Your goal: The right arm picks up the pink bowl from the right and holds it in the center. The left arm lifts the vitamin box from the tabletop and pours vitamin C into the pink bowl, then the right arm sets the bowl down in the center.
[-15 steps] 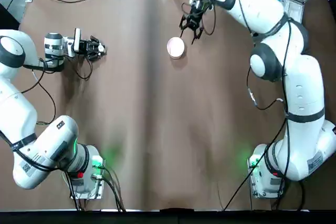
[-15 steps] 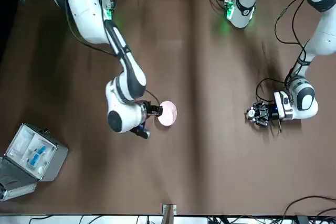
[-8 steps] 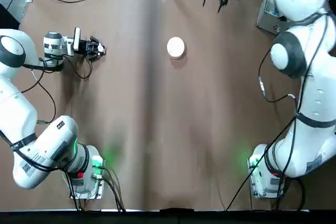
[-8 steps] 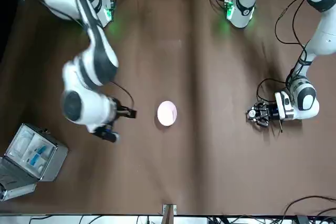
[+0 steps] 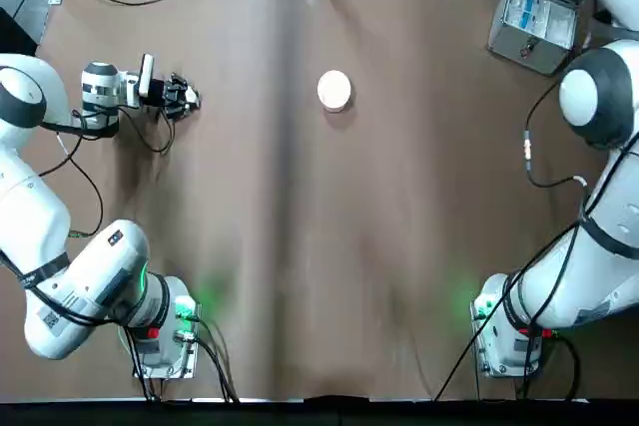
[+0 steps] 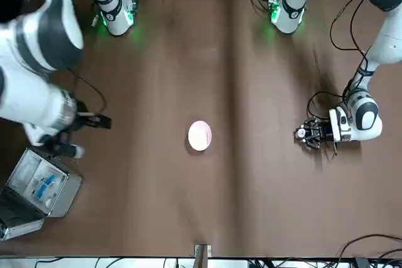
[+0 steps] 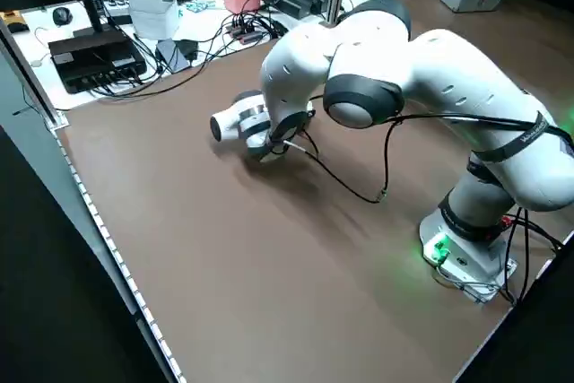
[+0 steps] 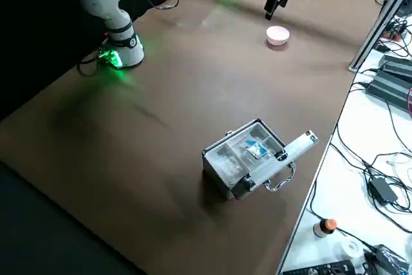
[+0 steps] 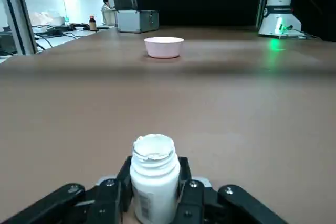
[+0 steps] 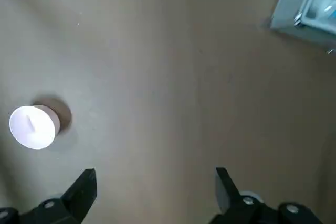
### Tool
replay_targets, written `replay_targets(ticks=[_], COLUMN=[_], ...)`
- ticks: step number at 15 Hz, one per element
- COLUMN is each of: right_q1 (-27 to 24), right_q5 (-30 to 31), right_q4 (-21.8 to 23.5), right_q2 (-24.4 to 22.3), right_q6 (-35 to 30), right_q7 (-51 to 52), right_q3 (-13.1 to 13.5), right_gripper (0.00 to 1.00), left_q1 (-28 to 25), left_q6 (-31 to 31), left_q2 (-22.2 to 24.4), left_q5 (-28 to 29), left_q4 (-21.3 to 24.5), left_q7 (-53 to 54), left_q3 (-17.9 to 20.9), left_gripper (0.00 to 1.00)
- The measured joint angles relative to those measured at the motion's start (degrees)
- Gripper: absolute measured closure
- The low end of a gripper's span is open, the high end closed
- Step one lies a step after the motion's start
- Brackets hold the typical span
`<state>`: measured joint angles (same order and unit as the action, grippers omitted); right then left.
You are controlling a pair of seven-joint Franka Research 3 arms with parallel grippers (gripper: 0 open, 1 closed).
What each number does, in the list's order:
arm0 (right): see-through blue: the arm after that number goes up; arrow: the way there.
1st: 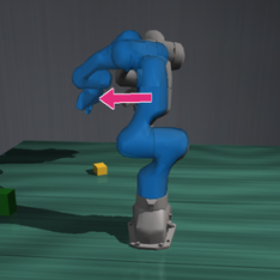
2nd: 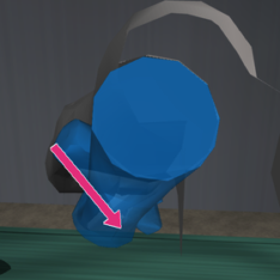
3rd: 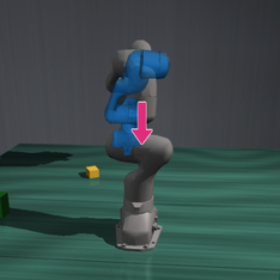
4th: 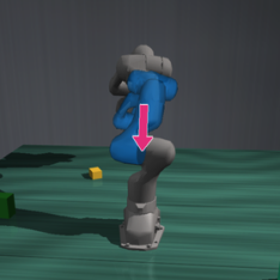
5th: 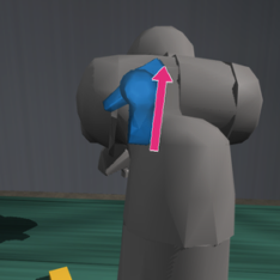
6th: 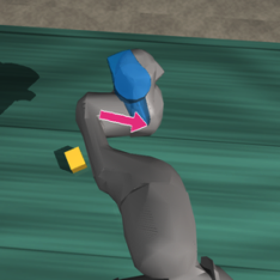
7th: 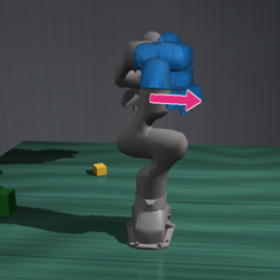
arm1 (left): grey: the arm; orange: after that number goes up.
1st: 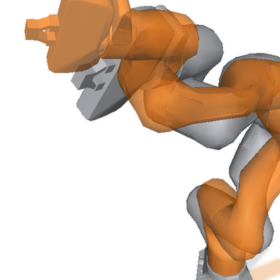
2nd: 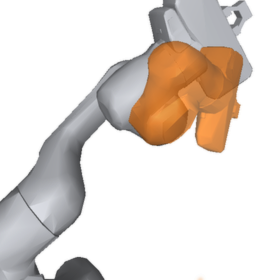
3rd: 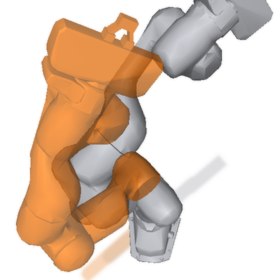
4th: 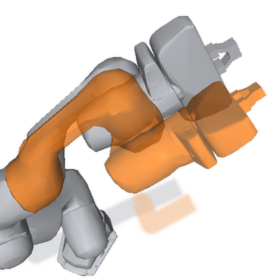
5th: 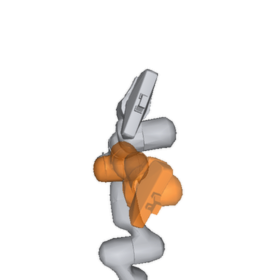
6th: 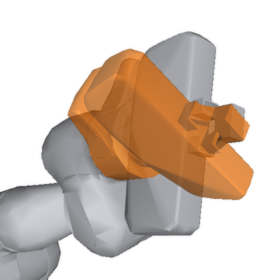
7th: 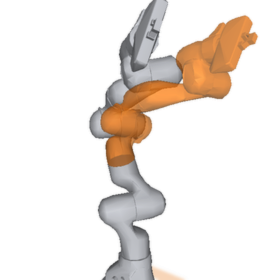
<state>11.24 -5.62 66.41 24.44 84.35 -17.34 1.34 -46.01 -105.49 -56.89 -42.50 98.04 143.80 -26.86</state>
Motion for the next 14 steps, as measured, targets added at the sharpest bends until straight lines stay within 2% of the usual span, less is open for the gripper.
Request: replay_targets(ticks=[2, 3, 8, 9, 14], right_q1=[-2.37, -4.31, -8.12, -8.52, -9.81], right_q5=[0.7, 1.31, 2.31, 2.79, 3.32], right_q4=[0.07, 0.26, 1.39, 2.42, 11.57], right_q2=[-2.18, -4.01, -8.51, -10.13, -18.58], right_q6=[-0.39, -1.6, -2.43, -2.29, 3.37], right_q7=[4.52, 6.24, 7.84, 7.84, 8.07], right_q3=[0.03, 0.03, 0.04, 0.02, 0.0], right_gripper=[0.01, 0.01, 0.01, 0.01, 0.01], left_q1=[0.0, 0.05, 0.19, 0.24, 3.71], left_q6=[0.07, -0.14, -0.27, -0.63, -5.3], left_q2=[0.49, 1.06, 3.41, 4.37, 12.32], left_q5=[1.89, 3.55, 3.9, 3.91, 5.64], left_q4=[0.01, 0.07, -0.01, -0.17, -2.75], left_q7=[0.01, 0.0, 0.02, 0.06, 0.04], left_q3=[-0.06, 0.12, -0.12, -0.37, -0.78], left_gripper=[0.63, 0.5, 0.04, 0.0, 0.0])
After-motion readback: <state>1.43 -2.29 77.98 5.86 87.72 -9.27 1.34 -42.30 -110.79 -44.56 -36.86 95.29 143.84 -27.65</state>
